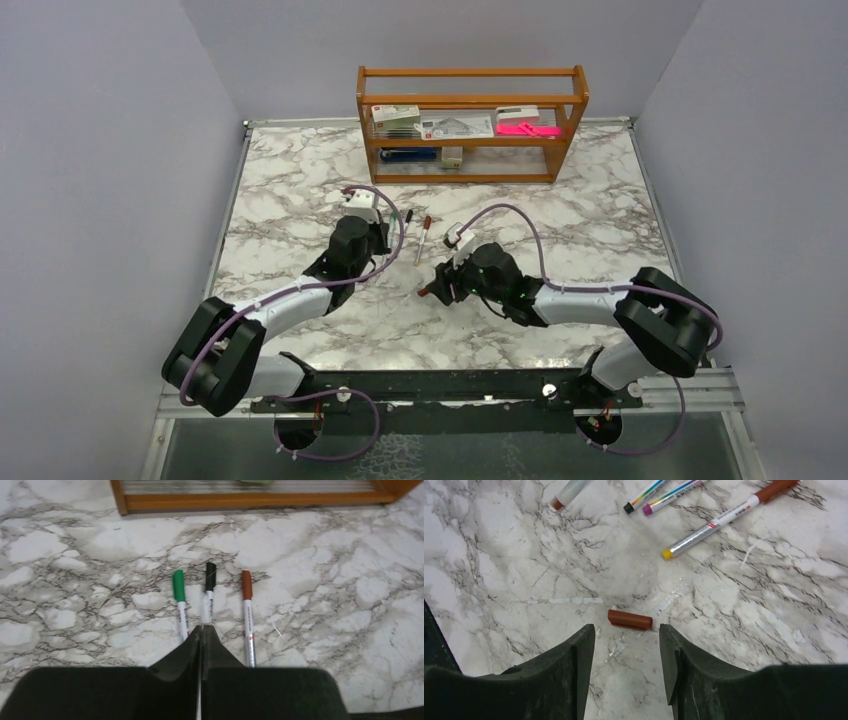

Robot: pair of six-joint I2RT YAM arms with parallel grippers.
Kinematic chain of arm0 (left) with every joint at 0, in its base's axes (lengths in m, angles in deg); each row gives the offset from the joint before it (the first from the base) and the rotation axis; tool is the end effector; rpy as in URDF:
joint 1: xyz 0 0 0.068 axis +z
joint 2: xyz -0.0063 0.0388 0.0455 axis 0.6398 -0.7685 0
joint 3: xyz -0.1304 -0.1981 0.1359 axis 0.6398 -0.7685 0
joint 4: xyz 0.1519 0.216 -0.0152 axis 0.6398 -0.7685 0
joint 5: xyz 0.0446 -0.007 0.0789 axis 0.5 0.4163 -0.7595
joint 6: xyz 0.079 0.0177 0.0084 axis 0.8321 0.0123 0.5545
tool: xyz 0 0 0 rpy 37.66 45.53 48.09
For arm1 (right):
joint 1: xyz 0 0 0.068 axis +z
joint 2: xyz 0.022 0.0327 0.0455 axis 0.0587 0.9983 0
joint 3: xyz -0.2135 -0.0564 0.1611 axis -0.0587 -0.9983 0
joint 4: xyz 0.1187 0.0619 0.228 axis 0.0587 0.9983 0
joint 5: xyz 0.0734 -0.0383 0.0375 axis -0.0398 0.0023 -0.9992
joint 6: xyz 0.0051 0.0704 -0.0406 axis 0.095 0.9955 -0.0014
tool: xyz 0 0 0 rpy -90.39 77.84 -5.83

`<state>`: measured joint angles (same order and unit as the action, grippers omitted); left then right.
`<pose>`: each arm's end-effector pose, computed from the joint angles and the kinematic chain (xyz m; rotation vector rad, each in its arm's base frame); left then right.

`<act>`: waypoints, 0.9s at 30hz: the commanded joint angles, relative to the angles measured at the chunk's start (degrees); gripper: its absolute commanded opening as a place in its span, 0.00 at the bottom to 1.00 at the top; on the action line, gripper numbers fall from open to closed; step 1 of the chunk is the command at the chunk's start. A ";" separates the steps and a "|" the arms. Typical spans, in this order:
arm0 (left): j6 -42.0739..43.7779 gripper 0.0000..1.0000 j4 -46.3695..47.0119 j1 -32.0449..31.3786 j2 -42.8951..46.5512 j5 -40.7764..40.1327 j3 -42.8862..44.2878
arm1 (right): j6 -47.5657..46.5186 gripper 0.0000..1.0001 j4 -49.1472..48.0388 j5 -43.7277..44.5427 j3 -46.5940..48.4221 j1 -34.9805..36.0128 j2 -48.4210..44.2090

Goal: Insert the pens into the pen caps

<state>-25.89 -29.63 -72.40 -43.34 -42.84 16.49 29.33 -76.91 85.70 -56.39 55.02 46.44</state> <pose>0.2656 -0.1536 0.2002 0.0814 1.8645 -0.4466 0.1942 0.2498 0.1456 -0.7018 2.0326 0.7407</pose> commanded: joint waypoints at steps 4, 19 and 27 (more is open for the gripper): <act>-5.34 0.00 1.63 2.13 1.57 -2.41 -2.36 | -10.37 0.56 -3.63 -8.31 5.24 0.99 7.01; -4.84 0.00 2.47 2.56 0.09 -0.04 -2.00 | -12.49 0.59 -2.80 -5.04 5.98 0.99 11.09; -3.67 0.10 5.12 2.56 -0.98 3.63 -2.09 | -9.63 0.58 -5.07 1.17 2.62 0.99 5.25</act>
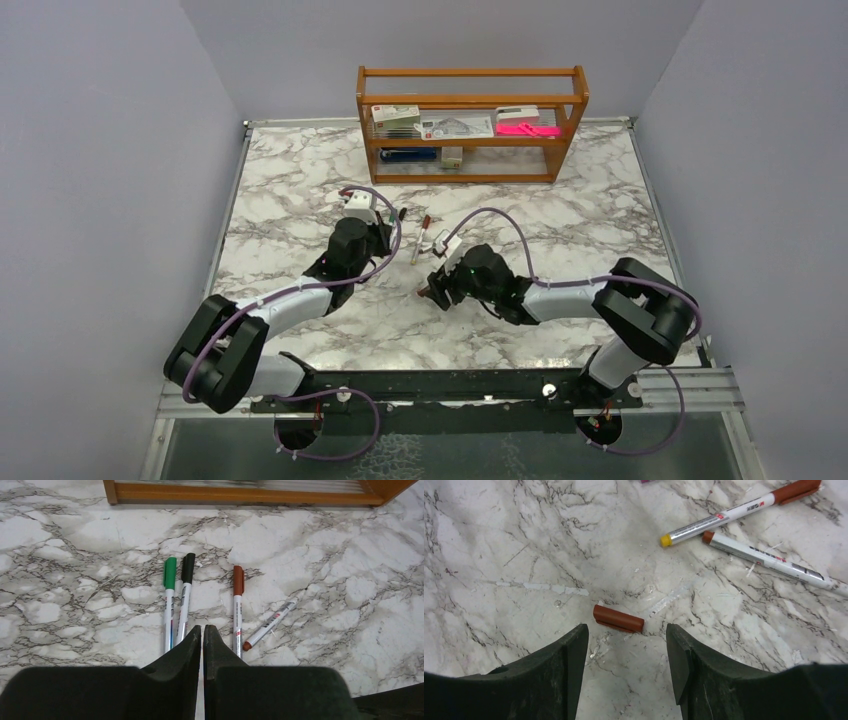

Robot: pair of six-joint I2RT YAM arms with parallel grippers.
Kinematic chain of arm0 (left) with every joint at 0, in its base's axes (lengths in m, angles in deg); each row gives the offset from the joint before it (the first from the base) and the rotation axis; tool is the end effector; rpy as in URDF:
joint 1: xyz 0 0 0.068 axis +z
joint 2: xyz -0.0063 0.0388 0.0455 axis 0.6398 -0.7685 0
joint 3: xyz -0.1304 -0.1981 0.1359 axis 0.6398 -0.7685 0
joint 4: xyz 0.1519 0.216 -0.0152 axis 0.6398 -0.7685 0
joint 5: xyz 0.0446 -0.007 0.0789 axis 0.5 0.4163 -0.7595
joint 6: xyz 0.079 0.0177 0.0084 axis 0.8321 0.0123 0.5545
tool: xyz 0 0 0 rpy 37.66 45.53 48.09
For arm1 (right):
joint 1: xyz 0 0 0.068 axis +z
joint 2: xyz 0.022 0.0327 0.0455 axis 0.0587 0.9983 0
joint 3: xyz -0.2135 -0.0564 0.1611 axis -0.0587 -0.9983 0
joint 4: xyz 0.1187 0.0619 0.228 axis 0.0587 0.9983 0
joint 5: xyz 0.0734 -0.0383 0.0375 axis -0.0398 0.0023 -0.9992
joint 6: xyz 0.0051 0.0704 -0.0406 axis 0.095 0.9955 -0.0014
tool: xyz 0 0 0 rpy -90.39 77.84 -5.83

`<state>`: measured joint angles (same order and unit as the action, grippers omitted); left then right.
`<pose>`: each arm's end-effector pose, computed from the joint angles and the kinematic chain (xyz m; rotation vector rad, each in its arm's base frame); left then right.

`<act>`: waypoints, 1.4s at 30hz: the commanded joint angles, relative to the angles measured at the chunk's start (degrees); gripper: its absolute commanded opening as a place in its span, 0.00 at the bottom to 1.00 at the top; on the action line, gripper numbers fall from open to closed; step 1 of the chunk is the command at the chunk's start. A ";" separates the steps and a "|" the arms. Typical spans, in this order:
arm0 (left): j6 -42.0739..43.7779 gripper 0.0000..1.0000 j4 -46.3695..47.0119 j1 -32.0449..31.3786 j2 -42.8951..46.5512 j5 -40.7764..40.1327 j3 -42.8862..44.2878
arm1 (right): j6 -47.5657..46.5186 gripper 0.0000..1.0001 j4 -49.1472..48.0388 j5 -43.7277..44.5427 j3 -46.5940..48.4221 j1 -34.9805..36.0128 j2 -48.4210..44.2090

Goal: Insert the pens into the pen caps

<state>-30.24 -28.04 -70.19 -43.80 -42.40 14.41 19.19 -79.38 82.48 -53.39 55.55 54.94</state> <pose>0.2672 -0.1415 0.1888 -0.0179 1.8862 -0.4723 0.2002 0.2687 0.1222 -0.9347 1.9818 0.6793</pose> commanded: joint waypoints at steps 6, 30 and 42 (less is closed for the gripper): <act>1.68 0.23 4.79 0.30 -0.51 4.95 -0.42 | -3.16 0.60 -3.35 0.73 0.45 0.46 -1.81; 2.99 0.24 4.89 0.44 -1.36 4.45 -0.94 | -8.52 0.53 1.21 -4.30 3.32 0.44 5.86; 2.59 0.24 4.89 0.39 -2.71 5.59 -0.37 | -5.89 0.30 1.15 -5.59 -0.75 0.46 1.48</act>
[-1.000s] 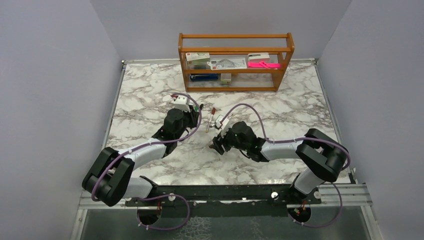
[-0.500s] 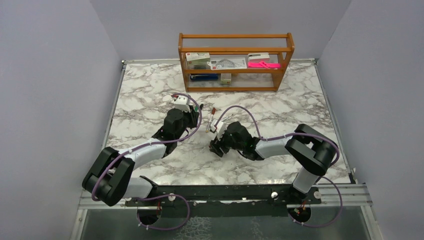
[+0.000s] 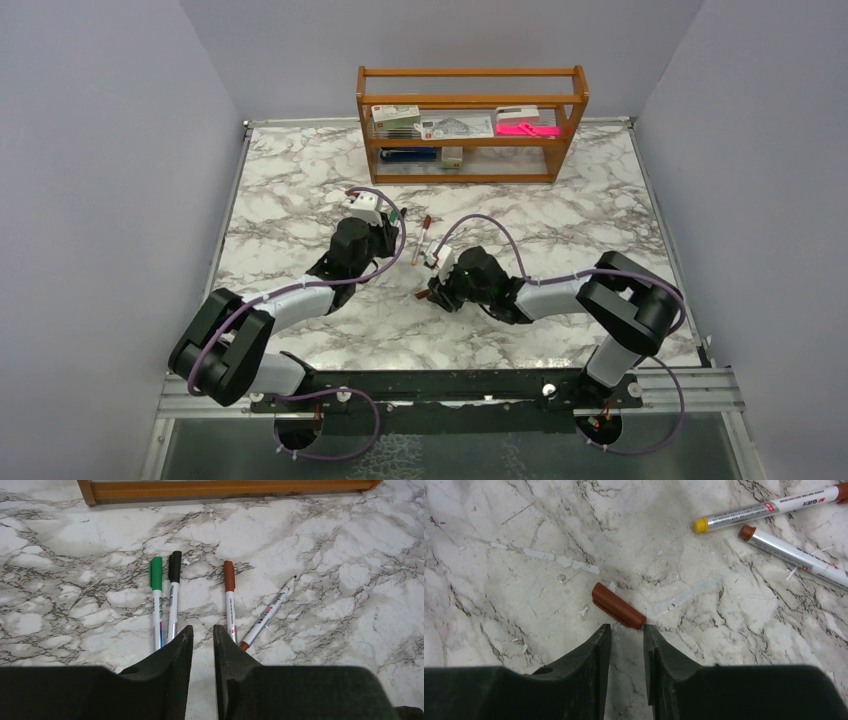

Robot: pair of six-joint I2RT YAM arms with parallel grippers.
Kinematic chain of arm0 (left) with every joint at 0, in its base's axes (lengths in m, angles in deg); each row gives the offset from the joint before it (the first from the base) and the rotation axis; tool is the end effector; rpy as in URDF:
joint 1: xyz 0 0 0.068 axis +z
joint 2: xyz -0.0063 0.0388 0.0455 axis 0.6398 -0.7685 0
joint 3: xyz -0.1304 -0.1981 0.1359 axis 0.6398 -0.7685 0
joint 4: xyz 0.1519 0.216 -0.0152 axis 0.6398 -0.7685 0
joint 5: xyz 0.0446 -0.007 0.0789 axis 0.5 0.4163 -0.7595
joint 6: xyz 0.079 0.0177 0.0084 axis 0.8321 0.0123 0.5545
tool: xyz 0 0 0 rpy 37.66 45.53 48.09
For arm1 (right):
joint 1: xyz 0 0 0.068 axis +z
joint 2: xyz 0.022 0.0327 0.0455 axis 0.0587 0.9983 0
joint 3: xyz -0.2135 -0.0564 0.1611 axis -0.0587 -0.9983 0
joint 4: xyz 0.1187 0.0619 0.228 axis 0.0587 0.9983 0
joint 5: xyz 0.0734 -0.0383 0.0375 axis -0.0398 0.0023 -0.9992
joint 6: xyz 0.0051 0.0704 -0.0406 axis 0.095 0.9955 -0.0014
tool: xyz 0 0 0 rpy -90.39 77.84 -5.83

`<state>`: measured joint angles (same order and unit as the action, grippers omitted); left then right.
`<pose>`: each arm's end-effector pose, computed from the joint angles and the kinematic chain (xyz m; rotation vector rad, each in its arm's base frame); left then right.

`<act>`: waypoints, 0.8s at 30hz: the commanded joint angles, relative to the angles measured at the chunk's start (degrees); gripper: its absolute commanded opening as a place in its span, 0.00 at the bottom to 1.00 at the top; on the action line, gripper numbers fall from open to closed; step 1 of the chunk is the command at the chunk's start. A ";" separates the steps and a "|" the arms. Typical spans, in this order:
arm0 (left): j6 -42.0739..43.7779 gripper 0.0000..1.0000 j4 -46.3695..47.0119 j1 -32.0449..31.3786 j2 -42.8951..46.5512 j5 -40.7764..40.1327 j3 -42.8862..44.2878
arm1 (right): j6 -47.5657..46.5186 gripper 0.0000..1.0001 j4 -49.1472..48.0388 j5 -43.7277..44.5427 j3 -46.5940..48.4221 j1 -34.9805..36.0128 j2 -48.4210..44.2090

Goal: Insert the pens into the pen caps

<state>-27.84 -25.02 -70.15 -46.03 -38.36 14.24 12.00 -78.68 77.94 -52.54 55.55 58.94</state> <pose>0.2693 -0.1482 0.1838 0.0694 1.8820 -0.5109 0.1972 0.2739 0.1034 -1.1245 1.9546 0.6707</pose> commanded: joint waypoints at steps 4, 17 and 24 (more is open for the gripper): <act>0.19 0.23 1.87 0.38 -0.89 2.13 -0.02 | 1.41 0.40 -0.08 0.06 -2.76 0.53 -4.38; 0.69 0.23 1.86 0.35 -0.86 2.70 0.14 | -5.54 0.66 0.95 -2.35 3.43 0.54 0.45; 0.98 0.23 1.83 0.34 -1.22 2.73 0.32 | -6.60 0.65 2.29 -4.08 6.18 0.49 3.58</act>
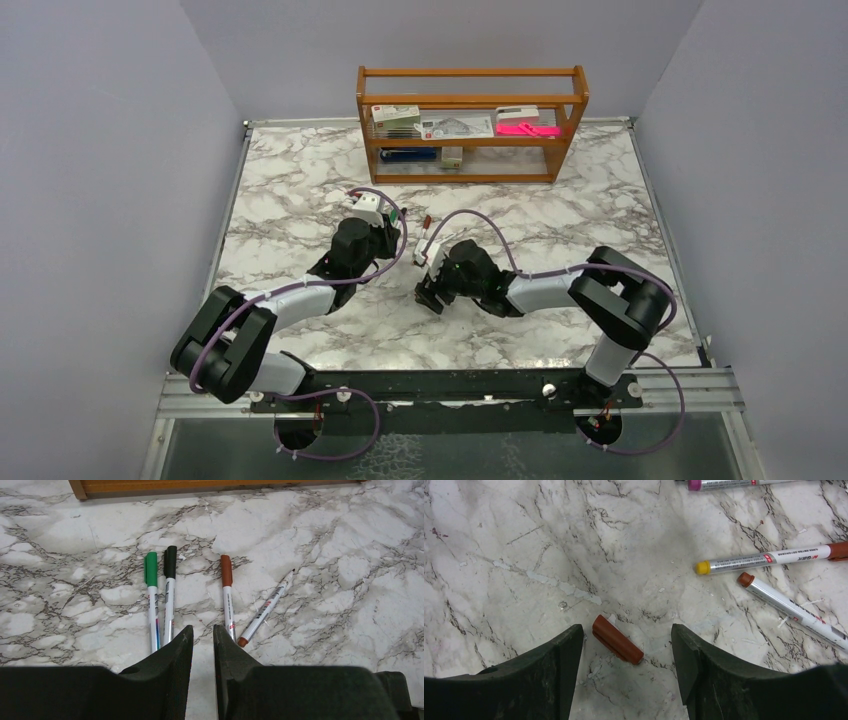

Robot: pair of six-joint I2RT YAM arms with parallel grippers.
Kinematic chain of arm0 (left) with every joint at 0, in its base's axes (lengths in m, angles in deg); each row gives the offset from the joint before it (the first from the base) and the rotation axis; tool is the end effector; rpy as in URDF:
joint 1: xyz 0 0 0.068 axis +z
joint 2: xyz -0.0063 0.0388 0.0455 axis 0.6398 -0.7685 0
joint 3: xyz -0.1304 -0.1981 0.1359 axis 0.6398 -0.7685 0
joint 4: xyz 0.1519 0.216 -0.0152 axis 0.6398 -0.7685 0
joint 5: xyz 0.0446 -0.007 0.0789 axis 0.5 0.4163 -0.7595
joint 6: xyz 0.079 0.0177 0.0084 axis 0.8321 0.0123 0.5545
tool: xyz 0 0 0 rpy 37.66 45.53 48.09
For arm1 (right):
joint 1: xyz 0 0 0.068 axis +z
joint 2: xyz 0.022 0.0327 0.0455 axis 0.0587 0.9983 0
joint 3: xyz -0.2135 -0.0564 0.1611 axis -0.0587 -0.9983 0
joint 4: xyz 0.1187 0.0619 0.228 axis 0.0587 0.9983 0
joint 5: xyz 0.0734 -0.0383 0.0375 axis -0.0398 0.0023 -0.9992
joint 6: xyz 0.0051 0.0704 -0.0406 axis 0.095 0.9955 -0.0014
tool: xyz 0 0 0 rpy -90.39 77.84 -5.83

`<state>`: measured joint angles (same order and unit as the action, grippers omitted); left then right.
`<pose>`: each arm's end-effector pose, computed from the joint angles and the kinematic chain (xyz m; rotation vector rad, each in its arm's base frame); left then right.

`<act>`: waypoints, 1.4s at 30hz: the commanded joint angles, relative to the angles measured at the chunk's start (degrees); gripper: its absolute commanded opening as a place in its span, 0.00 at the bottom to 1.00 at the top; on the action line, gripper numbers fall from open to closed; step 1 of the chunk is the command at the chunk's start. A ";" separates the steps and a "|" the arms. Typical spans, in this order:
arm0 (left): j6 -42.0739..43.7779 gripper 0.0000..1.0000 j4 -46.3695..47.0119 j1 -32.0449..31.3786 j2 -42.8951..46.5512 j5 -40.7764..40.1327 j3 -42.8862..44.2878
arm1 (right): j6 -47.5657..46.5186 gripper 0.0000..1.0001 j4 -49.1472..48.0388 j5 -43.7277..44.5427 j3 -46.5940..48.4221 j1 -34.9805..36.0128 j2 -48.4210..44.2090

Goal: Insert the pens into the pen caps

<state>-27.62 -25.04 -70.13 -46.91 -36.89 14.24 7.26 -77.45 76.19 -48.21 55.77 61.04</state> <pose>0.2695 -0.1503 0.1792 0.0928 1.8999 -0.5255 0.2054 0.2902 0.1112 -1.2120 1.8724 0.6656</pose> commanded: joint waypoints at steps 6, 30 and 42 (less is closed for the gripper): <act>0.68 0.23 1.86 0.32 -1.17 1.93 0.66 | -1.73 0.61 1.44 -2.85 0.82 0.28 1.38; 0.49 0.23 1.90 0.30 -1.81 2.65 0.68 | -0.50 0.49 1.50 -2.91 -2.05 0.33 -2.97; 0.77 0.23 1.85 0.47 -1.48 2.26 0.34 | -1.78 0.51 2.47 -3.98 2.49 0.46 1.88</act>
<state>-27.44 -25.02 -70.11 -48.44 -35.39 14.24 6.58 -75.40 73.39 -47.69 55.81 61.17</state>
